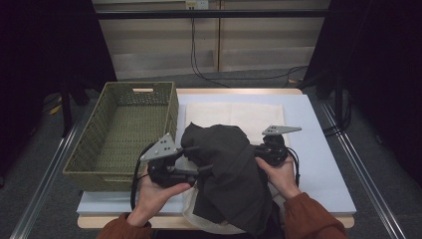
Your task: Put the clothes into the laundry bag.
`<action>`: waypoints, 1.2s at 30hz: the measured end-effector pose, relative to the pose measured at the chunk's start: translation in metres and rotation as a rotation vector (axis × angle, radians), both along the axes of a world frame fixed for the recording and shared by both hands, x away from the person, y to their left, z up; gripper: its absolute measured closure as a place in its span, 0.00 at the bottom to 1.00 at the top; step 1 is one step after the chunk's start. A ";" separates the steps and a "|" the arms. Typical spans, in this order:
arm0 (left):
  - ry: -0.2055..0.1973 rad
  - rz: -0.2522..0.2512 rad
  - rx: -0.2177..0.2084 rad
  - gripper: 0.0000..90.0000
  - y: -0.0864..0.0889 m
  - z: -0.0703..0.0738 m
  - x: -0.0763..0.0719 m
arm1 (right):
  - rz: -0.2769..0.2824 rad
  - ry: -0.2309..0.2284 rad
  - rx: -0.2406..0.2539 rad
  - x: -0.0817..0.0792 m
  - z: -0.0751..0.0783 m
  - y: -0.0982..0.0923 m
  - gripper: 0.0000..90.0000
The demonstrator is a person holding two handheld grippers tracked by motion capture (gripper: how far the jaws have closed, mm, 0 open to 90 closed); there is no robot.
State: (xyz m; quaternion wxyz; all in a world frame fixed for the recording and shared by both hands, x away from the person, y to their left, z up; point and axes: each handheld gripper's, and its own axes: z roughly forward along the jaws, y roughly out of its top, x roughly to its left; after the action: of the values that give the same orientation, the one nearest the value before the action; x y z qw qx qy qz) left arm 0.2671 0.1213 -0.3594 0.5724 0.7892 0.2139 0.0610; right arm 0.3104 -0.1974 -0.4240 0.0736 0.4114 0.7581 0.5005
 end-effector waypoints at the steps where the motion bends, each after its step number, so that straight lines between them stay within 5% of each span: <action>1: -0.024 0.033 0.014 0.34 -0.007 0.001 0.011 | 0.000 0.000 0.000 0.000 0.000 0.000 0.98; 3: 0.024 0.052 -0.013 0.34 -0.013 0.002 0.024 | 0.001 -0.001 0.001 0.000 0.000 0.000 0.98; 6: -0.082 0.078 0.020 0.34 -0.024 0.008 0.030 | 0.003 0.003 0.005 0.000 0.000 -0.001 0.98; 7: -0.055 0.075 0.006 0.35 -0.027 0.008 0.034 | 0.006 0.002 0.004 0.000 -0.001 -0.001 0.98; 9: -0.005 0.095 0.070 0.33 -0.037 0.004 0.041 | 0.004 0.000 0.006 0.000 0.000 -0.001 0.98; 13: 0.015 0.131 0.160 0.25 -0.048 -0.020 0.053 | 0.000 -0.004 -0.002 -0.001 0.000 0.000 0.98; 19: 0.067 0.068 0.167 0.09 -0.053 -0.047 0.060 | -0.003 0.002 -0.010 0.001 -0.002 -0.001 0.98; 24: 0.080 0.073 0.198 0.00 -0.060 -0.065 0.061 | -0.009 0.000 -0.021 0.001 -0.002 0.001 0.98; 30: 0.109 0.044 0.232 0.00 -0.067 -0.079 0.062 | -0.012 0.002 -0.035 0.001 -0.003 0.002 0.98; 32: 0.139 -0.001 0.287 0.05 -0.072 -0.084 0.062 | -0.010 -0.004 -0.041 0.001 -0.003 0.003 0.98; 36: 0.170 -0.026 0.269 0.36 -0.071 -0.087 0.063 | -0.013 -0.012 -0.056 0.001 -0.003 0.006 0.98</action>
State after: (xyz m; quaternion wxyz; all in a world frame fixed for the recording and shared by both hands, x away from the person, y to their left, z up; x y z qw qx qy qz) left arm 0.3298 0.0499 -0.4463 0.4423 0.8637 0.2413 0.0144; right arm 0.3109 -0.1913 -0.4269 0.0930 0.4109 0.7687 0.4813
